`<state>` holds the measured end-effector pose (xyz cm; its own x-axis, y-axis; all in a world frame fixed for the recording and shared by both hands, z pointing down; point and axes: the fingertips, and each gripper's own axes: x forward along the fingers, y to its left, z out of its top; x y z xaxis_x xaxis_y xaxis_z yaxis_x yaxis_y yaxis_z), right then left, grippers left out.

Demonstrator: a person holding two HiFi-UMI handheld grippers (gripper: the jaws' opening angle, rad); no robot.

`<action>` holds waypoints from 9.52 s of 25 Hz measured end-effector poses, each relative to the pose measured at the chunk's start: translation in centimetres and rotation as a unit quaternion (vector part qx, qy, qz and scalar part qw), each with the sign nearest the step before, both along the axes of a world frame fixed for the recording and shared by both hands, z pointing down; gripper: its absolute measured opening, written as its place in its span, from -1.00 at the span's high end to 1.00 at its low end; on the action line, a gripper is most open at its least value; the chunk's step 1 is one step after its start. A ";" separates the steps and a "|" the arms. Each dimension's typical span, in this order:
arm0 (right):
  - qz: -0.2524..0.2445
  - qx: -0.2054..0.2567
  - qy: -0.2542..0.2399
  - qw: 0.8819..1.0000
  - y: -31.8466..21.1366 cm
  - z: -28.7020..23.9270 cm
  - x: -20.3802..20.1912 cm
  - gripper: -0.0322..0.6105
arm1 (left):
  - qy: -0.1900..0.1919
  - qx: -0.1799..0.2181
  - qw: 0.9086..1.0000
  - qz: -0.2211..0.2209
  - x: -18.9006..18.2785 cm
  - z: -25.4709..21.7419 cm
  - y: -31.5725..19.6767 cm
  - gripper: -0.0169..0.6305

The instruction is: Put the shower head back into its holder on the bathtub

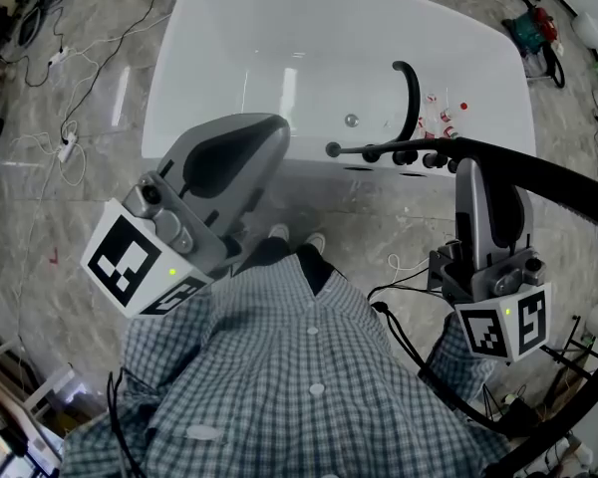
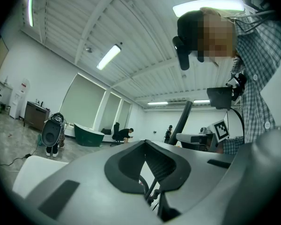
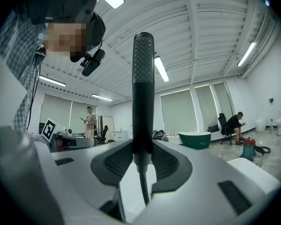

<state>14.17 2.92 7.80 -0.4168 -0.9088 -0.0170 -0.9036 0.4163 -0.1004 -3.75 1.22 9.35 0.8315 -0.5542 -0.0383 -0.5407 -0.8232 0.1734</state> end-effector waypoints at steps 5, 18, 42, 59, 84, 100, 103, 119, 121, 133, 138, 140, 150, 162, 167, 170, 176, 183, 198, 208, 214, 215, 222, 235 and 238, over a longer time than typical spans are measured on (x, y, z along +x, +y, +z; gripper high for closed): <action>-0.001 -0.009 -0.003 1.000 -0.1 0.8 -0.2 0.52 | 0.000 -0.003 1.000 0.004 0.3 0.4 0.2 0.92; -0.014 -0.038 0.001 0.999 -0.6 3.1 -1.6 0.52 | -0.003 -0.015 1.000 0.000 -0.5 1.1 0.4 0.92; -0.028 -0.091 -0.002 0.995 -0.9 8.6 -2.3 0.52 | -0.009 -0.043 0.999 0.006 0.4 4.4 1.0 0.92; -0.031 -0.121 -0.002 0.992 -3.1 12.1 -2.9 0.52 | -0.005 -0.060 0.998 0.002 0.2 6.4 -0.6 0.92; -0.035 -0.159 0.004 0.987 -6.6 17.6 -4.0 0.52 | -0.004 -0.094 0.995 0.008 0.1 11.0 -3.6 0.92; -0.035 -0.173 -0.004 0.984 -6.7 20.1 -2.9 0.52 | -0.002 -0.108 0.994 0.015 2.4 13.3 -3.9 0.92; -0.033 -0.179 -0.009 0.983 -6.6 21.0 -2.5 0.52 | -0.004 -0.114 0.993 0.011 2.7 14.2 -4.0 0.92; -0.036 -0.201 -0.017 0.979 -11.1 29.3 -3.5 0.52 | 0.000 -0.133 0.991 -0.004 1.6 21.5 -8.1 0.92; -0.038 -0.201 -0.016 0.979 -10.7 28.8 -3.5 0.52 | -0.001 -0.136 0.991 -0.010 1.4 21.2 -7.6 0.92; -0.047 -0.216 -0.002 0.975 -10.8 31.5 -2.8 0.52 | -0.003 -0.126 0.992 -0.027 1.2 22.0 -8.7 0.92; -0.050 -0.223 0.002 0.974 -10.8 32.5 -2.8 0.52 | -0.003 -0.124 0.992 -0.029 1.2 22.0 -8.7 0.92; -0.053 -0.223 0.003 0.973 -10.8 32.8 -3.1 0.52 | -0.001 -0.126 0.992 -0.031 1.1 22.2 -8.6 0.92; -0.055 -0.223 0.011 0.973 -11.7 36.2 -3.4 0.52 | 0.000 -0.151 0.988 -0.019 1.8 25.5 -8.0 0.92; -0.051 -0.223 0.034 0.973 -11.9 40.6 -4.0 0.52 | -0.003 -0.158 0.987 -0.011 1.6 28.2 -8.4 0.92; -0.059 -0.228 0.042 0.971 -11.9 42.6 -4.3 0.52 | -0.006 -0.166 0.986 -0.015 1.3 29.6 -8.4 0.92; -0.063 -0.229 0.049 0.970 -12.1 43.9 -4.2 0.52 | -0.006 -0.168 0.986 -0.016 1.4 30.2 -8.5 0.92; -0.066 -0.230 0.061 0.969 -12.2 46.1 -4.4 0.52 | -0.006 -0.170 0.985 -0.019 1.2 31.0 -8.4 0.92; -0.079 -0.229 0.080 0.967 -12.0 48.2 -4.8 0.52 | -0.007 -0.174 0.984 -0.030 0.8 31.8 -8.2 0.92; -0.089 -0.235 0.129 0.959 -11.9 52.7 -5.6 0.52 | -0.010 -0.187 0.981 -0.043 0.1 33.1 -8.6 0.92; -0.083 -0.217 0.150 0.961 -11.8 53.8 -5.8 0.52 | -0.010 -0.192 0.980 -0.047 -0.4 33.7 -8.8 0.92; -0.090 -0.213 0.167 0.959 -11.6 54.1 -6.0 0.52 | -0.009 -0.189 0.981 -0.046 -0.3 33.6 -8.7 0.92; -0.089 -0.214 0.166 0.958 -11.6 54.2 -6.0 0.52 | -0.009 -0.189 0.981 -0.045 -0.4 33.5 -8.7 0.92; -0.091 -0.228 0.164 0.955 -11.3 54.7 -6.2 0.52 | -0.009 -0.187 0.981 -0.044 -0.3 33.2 -8.4 0.92; -0.064 -0.247 0.150 0.955 -9.6 53.7 -4.8 0.52 | -0.011 -0.177 0.983 -0.037 0.5 32.0 -7.4 0.92; -0.057 -0.252 0.148 0.955 -8.8 52.6 -3.9 0.52 | -0.012 -0.175 0.984 -0.033 0.8 31.4 -7.0 0.92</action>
<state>10.25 -5.86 60.44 -0.4311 -0.7190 0.5451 -0.8756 0.4793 -0.0603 -2.93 -5.77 40.79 0.7911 -0.5834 0.1839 -0.5988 -0.6773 0.4273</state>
